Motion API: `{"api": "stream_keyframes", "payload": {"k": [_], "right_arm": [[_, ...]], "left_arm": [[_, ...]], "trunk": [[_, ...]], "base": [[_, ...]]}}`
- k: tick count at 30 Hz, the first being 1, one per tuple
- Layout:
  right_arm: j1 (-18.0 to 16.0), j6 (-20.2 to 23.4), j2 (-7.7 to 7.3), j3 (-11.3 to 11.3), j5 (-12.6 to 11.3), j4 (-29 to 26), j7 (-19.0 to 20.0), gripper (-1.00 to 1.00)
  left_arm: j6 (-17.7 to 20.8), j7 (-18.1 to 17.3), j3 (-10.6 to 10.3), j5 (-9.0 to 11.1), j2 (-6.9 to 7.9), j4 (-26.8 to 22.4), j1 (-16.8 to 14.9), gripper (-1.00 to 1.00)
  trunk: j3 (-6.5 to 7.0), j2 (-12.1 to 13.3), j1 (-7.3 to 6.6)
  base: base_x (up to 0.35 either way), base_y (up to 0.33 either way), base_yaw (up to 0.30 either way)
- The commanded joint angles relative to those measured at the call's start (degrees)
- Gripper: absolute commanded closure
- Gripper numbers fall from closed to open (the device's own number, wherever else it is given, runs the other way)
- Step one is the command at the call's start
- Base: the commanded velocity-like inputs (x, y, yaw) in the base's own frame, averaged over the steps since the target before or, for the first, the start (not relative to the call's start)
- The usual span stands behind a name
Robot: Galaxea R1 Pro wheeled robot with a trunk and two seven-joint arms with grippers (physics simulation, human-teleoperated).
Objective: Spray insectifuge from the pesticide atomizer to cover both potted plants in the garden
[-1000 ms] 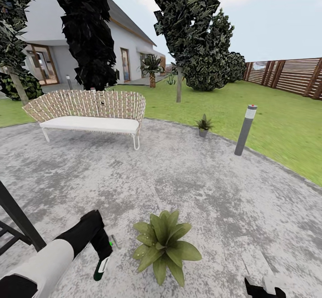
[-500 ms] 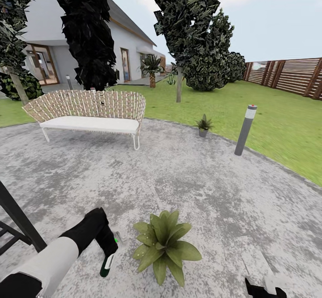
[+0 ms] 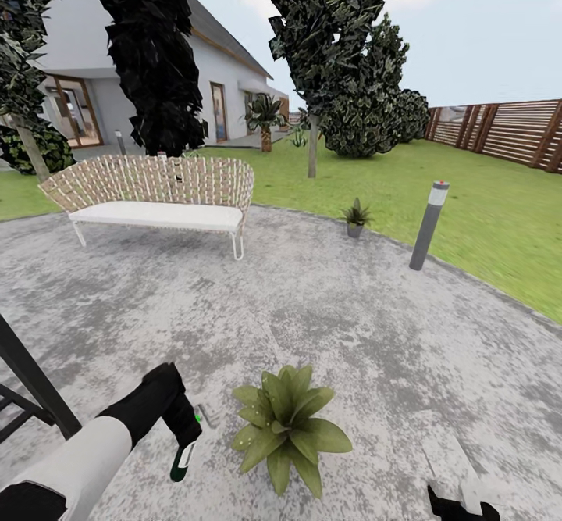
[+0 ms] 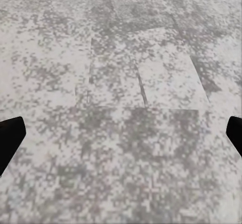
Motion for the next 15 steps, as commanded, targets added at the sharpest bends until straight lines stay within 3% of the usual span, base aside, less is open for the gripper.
{"api": "stream_keyframes", "payload": {"k": [1, 15], "right_arm": [[-0.04, -0.21, 0.00, -0.50, 0.26, 0.04, 0.37, -1.00], [-0.04, -0.22, 0.00, -0.50, 0.26, 0.04, 0.35, -1.00]], "left_arm": [[0.41, -0.32, -0.23, -0.11, 0.06, -0.13, -0.03, 1.00], [0.42, 0.42, -0.26, -0.11, -0.02, -0.14, -0.11, 1.00]], "trunk": [[-0.33, -0.44, 0.21], [-4.06, -6.06, 3.29]], "base": [[0.000, 0.000, 0.000], [0.000, 0.000, 0.000]]}}
